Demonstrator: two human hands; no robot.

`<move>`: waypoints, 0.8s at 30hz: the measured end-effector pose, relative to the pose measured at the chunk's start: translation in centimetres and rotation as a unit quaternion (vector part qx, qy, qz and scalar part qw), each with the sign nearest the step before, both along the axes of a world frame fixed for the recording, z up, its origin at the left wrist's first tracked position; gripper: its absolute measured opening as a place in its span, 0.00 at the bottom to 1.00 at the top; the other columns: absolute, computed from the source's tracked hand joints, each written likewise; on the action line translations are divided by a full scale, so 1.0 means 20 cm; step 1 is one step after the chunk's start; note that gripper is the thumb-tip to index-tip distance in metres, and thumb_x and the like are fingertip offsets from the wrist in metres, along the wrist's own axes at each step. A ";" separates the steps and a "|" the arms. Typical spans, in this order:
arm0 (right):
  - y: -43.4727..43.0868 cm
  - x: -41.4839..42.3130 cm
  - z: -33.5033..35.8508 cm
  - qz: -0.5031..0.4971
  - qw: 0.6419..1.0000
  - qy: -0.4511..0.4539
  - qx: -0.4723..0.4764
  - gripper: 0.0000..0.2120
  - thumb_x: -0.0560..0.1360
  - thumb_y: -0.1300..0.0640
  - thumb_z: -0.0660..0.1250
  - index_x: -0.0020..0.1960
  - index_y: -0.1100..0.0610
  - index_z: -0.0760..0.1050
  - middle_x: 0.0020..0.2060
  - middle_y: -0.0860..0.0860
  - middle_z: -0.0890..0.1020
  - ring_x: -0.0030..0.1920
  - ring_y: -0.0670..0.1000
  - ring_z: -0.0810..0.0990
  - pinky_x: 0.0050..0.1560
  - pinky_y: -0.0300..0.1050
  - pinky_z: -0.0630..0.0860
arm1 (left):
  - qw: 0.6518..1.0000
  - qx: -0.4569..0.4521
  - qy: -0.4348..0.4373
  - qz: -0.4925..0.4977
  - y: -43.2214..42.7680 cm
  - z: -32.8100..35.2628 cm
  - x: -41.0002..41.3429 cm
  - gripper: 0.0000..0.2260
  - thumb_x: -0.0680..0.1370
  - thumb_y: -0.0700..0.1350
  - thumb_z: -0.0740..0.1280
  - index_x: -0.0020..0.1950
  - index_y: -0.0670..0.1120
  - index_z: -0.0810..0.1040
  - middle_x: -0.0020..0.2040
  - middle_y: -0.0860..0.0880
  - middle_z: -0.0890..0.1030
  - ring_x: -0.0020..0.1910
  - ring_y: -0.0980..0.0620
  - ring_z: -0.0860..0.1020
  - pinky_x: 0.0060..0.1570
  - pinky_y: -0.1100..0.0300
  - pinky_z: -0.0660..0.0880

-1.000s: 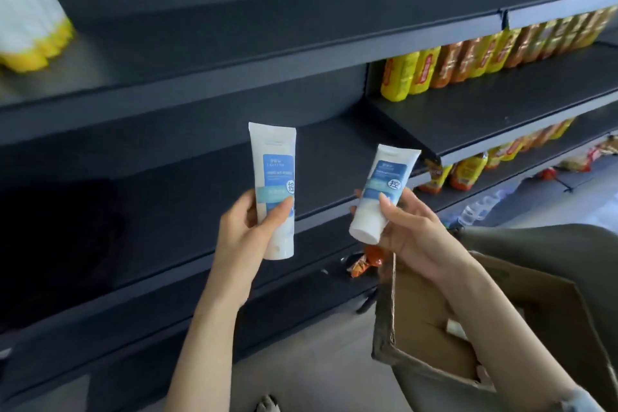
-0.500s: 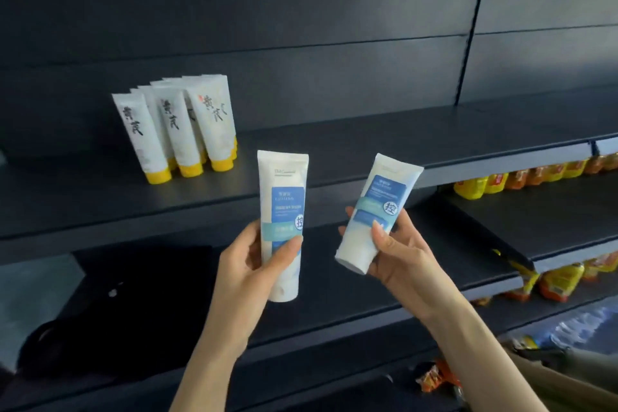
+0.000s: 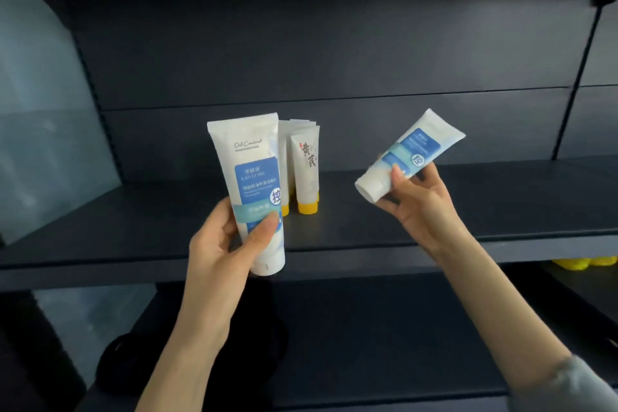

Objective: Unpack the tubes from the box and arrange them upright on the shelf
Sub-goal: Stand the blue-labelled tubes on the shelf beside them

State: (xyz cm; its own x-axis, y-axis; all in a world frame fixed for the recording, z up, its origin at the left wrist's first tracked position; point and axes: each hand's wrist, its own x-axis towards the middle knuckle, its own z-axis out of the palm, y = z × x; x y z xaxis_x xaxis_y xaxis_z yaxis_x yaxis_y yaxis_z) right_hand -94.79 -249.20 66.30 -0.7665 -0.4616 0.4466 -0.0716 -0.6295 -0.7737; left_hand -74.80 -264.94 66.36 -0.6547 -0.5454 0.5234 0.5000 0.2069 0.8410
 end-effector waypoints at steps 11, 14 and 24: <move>-0.50 -0.79 0.08 -0.145 0.938 0.134 0.283 0.20 0.73 0.68 0.68 0.59 0.55 0.64 0.51 0.49 0.76 0.58 0.53 0.76 0.47 0.52 0.80 | 0.997 -0.029 0.005 0.065 -0.08 0.11 -0.22 0.21 0.65 0.53 0.71 0.57 0.50 0.79 0.51 0.53 0.84 0.50 0.56 0.82 0.43 0.68 0.77; -0.62 -0.93 0.02 -0.185 0.894 0.178 0.367 0.20 0.72 0.64 0.70 0.60 0.59 0.65 0.54 0.52 0.76 0.54 0.51 0.76 0.51 0.46 0.74 | 0.997 -0.029 0.002 0.067 -0.09 0.11 -0.27 0.20 0.65 0.51 0.71 0.56 0.50 0.79 0.50 0.53 0.84 0.50 0.55 0.82 0.42 0.68 0.77; -0.82 -1.11 -0.11 -0.189 0.869 0.203 0.410 0.23 0.74 0.64 0.68 0.65 0.62 0.62 0.66 0.58 0.72 0.66 0.59 0.71 0.60 0.52 0.73 | 0.995 -0.032 -0.008 0.093 -0.13 0.10 -0.38 0.21 0.64 0.51 0.71 0.56 0.49 0.79 0.51 0.51 0.84 0.51 0.54 0.82 0.41 0.69 0.77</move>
State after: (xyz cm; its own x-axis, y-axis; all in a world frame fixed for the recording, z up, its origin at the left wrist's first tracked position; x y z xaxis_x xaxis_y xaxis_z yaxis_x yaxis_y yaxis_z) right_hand -117.07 -265.68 64.20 -0.7892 -0.5009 0.3554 -0.5248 0.2495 -0.8138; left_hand -82.39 -267.63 68.29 -0.5538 -0.6239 0.5515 0.4355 0.3474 0.8304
